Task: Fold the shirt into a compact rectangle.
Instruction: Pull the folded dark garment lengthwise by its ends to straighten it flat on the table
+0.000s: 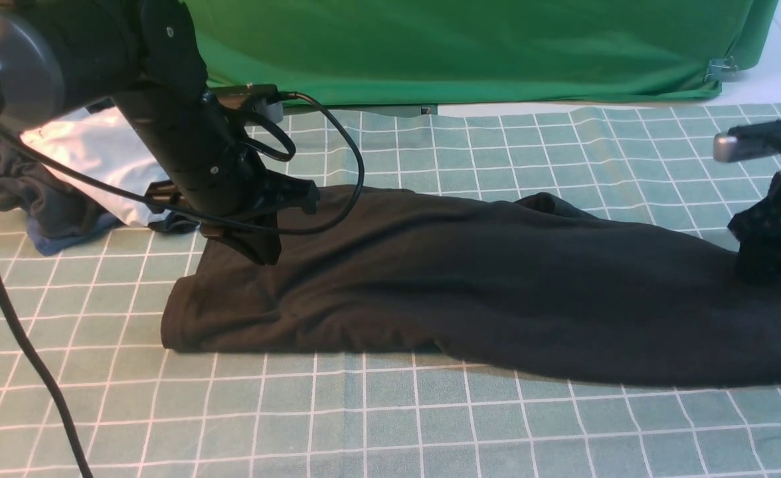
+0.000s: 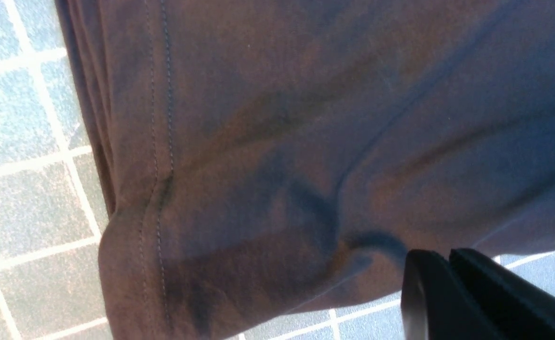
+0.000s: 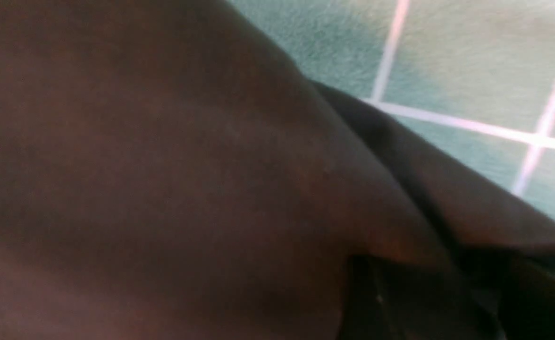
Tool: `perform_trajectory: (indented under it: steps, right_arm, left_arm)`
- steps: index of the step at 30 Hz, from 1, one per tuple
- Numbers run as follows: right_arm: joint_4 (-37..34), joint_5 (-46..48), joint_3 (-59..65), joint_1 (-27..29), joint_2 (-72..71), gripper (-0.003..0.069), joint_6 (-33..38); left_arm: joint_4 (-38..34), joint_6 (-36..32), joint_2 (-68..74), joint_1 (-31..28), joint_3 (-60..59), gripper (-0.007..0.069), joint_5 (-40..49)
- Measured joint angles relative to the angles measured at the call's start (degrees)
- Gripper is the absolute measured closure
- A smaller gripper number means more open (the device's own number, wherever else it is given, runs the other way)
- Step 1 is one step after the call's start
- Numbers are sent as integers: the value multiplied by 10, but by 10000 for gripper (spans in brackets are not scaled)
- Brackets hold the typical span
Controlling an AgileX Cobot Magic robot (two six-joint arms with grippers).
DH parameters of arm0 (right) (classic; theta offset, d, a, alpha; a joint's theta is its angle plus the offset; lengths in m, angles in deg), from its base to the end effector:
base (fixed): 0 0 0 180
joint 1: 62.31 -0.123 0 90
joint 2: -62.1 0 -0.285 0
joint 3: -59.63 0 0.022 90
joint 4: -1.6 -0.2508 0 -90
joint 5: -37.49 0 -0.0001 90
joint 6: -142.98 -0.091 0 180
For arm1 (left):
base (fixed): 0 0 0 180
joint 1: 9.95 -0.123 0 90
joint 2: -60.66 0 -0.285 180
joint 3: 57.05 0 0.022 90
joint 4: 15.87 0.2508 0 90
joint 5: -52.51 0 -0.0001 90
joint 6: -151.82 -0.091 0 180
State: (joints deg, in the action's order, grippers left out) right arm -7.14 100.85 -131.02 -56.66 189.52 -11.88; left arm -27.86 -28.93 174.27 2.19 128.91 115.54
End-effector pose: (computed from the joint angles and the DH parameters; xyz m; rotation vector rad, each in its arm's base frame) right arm 0.4064 -0.0278 0.1659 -0.4197 3.0723 0.2049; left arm 0.3631 -0.0953 0.2409 0.2161 2.9756 -0.3133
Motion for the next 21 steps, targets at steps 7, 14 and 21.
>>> perform_trajectory:
  steps: [7, 14, 21]
  right_arm:
    - [-9, -7, 0, 0, 7, 531, 20]
    - [-9, -22, -1, 0, 2, 637, 19]
    - [50, -67, -3, 1, -56, 641, -23]
  left_arm:
    - [0, 0, 0, 0, 0, 617, -3]
    - [0, -6, 0, 0, 0, 617, -1]
    - [1, -13, 0, 0, 0, 617, 9]
